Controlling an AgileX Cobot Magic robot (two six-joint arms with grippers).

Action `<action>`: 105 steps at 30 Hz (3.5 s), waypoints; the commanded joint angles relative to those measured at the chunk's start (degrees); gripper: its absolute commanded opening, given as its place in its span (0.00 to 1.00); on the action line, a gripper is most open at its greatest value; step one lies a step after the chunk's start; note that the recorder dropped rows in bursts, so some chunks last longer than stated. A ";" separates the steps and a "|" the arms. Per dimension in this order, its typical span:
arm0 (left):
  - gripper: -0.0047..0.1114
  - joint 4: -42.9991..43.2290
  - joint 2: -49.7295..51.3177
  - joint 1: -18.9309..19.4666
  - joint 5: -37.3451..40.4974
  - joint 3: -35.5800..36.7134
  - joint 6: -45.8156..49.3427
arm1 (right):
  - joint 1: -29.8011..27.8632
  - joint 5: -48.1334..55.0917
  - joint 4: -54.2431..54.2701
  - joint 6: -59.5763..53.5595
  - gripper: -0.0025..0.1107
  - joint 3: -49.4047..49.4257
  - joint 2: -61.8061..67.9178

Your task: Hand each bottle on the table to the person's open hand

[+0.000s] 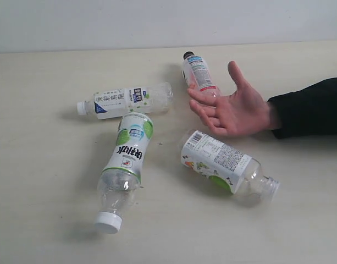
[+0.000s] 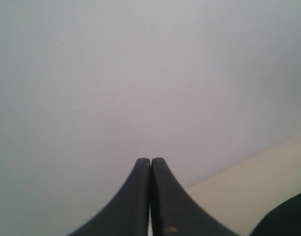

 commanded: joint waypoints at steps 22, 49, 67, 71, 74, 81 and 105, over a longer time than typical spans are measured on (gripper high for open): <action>0.05 0.20 -0.35 0.15 0.01 0.19 -0.17 | 25.15 62.67 -9.73 -36.66 0.60 -45.07 75.65; 0.05 0.20 -0.35 0.15 0.01 0.19 -0.17 | 30.47 54.72 -9.97 -43.65 0.81 -46.33 83.11; 0.05 0.20 -0.35 0.15 0.01 0.19 -0.17 | 30.47 60.71 -9.72 -42.20 0.52 -46.48 85.21; 0.05 0.20 -0.35 0.15 0.01 0.19 -0.17 | 30.47 66.32 -9.72 -38.92 0.24 -48.02 84.83; 0.05 0.20 -0.35 0.15 0.01 0.19 -0.17 | 30.47 69.48 -9.60 -37.64 0.03 -49.08 83.30; 0.05 0.20 -0.35 0.15 0.01 0.19 -0.17 | 30.47 73.06 -10.44 -34.83 0.02 -49.57 74.19; 0.05 0.20 -0.35 0.15 0.01 0.19 -0.17 | 16.09 65.02 -7.84 -23.02 0.02 -60.55 81.60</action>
